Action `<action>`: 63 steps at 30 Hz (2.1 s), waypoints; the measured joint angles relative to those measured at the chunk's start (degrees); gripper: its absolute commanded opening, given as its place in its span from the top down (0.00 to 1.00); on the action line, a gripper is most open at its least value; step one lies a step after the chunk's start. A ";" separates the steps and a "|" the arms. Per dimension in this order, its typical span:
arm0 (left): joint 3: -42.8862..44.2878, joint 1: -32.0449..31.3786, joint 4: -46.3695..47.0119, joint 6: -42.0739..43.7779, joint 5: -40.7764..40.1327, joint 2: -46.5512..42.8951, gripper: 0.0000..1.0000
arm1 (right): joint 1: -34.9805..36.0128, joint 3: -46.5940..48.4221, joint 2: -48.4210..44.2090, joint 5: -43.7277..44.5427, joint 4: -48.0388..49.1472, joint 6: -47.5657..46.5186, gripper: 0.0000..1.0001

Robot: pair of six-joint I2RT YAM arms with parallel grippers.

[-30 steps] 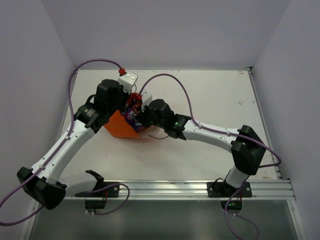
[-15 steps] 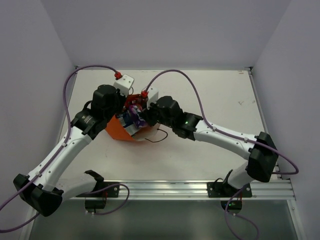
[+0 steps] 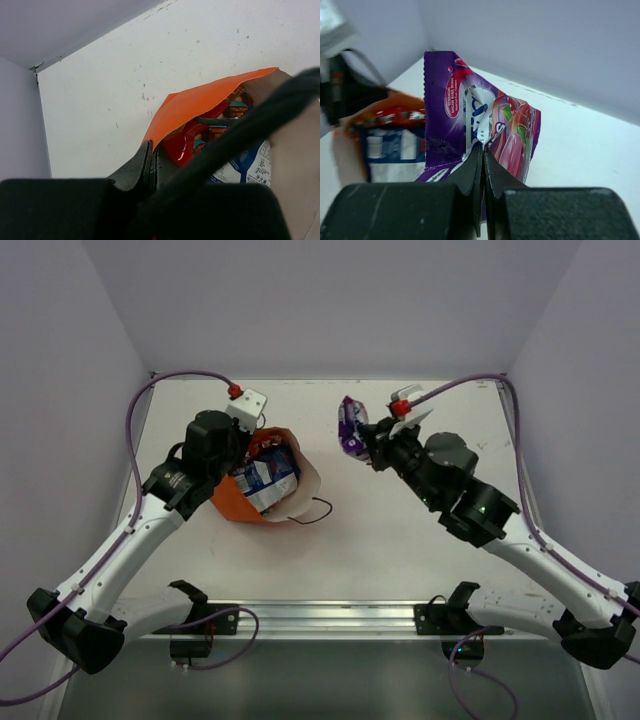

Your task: Take the snacks out of the paper bag

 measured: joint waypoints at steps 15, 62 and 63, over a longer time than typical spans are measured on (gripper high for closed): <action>-0.02 0.26 -0.07 -0.02 0.11 -0.20 1.00 | -30.49 -7.26 21.88 2.69 -0.94 7.50 0.99; 0.85 0.98 -3.43 -4.17 2.34 -0.90 1.00 | 5.49 3.23 43.01 -10.69 25.90 10.97 0.45; 0.92 1.03 -3.72 -4.17 2.29 -0.90 1.00 | 5.42 3.37 43.25 -10.54 26.12 11.10 0.54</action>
